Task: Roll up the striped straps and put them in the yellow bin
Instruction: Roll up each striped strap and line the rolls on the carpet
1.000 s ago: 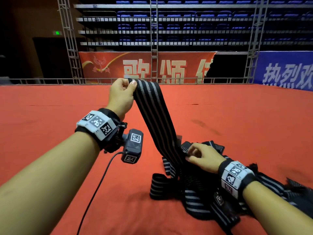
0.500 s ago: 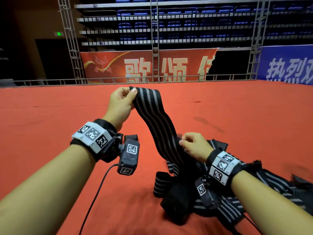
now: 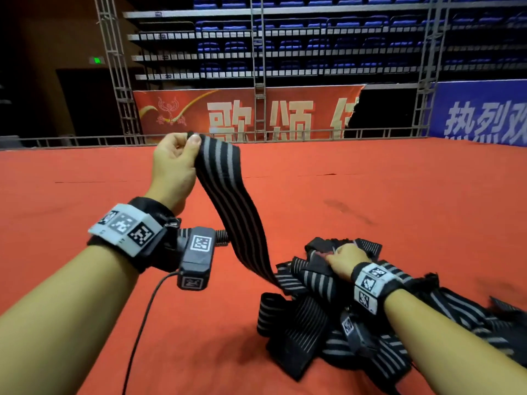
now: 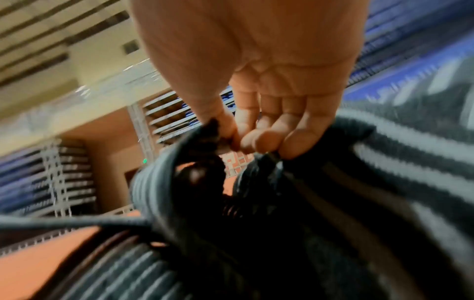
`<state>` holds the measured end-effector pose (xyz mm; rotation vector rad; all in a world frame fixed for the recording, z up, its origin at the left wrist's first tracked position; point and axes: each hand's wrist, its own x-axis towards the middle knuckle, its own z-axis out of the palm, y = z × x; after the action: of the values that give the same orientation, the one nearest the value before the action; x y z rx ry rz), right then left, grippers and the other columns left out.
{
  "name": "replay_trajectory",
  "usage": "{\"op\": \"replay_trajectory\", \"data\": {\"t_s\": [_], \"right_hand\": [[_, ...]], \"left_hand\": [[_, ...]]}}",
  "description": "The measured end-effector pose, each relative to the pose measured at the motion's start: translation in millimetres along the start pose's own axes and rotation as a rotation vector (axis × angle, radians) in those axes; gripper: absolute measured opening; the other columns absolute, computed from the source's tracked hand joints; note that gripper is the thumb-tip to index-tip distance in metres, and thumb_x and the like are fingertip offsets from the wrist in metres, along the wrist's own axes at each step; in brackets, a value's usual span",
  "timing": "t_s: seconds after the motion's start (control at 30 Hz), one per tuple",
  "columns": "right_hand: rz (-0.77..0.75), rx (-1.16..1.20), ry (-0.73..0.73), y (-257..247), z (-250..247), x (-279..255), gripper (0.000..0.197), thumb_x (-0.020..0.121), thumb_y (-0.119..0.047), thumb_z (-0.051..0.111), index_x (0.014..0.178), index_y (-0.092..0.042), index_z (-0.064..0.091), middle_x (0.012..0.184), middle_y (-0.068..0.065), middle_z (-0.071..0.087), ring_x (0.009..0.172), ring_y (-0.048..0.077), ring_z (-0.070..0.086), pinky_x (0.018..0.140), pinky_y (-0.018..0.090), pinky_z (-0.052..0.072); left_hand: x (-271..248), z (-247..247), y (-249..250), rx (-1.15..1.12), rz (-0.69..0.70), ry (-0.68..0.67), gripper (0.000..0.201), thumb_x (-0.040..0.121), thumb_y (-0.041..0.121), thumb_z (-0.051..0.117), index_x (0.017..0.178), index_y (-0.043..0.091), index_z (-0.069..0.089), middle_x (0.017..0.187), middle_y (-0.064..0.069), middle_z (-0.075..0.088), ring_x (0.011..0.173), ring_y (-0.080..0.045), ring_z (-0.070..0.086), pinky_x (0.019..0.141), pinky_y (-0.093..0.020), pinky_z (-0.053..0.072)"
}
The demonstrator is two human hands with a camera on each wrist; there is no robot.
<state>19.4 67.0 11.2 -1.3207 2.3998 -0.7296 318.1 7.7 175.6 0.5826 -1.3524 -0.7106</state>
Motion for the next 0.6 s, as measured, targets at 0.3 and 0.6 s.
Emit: {"op": "replay_trajectory", "data": {"t_s": [0.3, 0.6], "right_hand": [[-0.601, 0.213, 0.072, -67, -3, -65, 0.072, 0.062, -0.078, 0.056, 0.109, -0.025, 0.05, 0.1, -0.002, 0.052, 0.094, 0.016, 0.048, 0.083, 0.035, 0.043], [-0.729, -0.19, 0.034, -62, 20, -70, 0.015, 0.078, -0.041, 0.06, 0.079, -0.028, 0.052, 0.082, -0.003, 0.06, 0.09, 0.029, 0.057, 0.073, 0.038, 0.047]], "left_hand": [[-20, 22, -4, 0.071, -0.095, -0.197, 0.017, 0.098, 0.02, 0.057, 0.084, 0.013, 0.055, 0.08, -0.007, 0.059, 0.074, -0.018, 0.058, 0.072, -0.04, 0.053], [-5, 10, 40, -0.046, -0.039, -0.1, 0.018, 0.101, 0.019, 0.053, 0.083, 0.015, 0.056, 0.081, -0.003, 0.064, 0.071, -0.012, 0.065, 0.066, -0.035, 0.058]]}}
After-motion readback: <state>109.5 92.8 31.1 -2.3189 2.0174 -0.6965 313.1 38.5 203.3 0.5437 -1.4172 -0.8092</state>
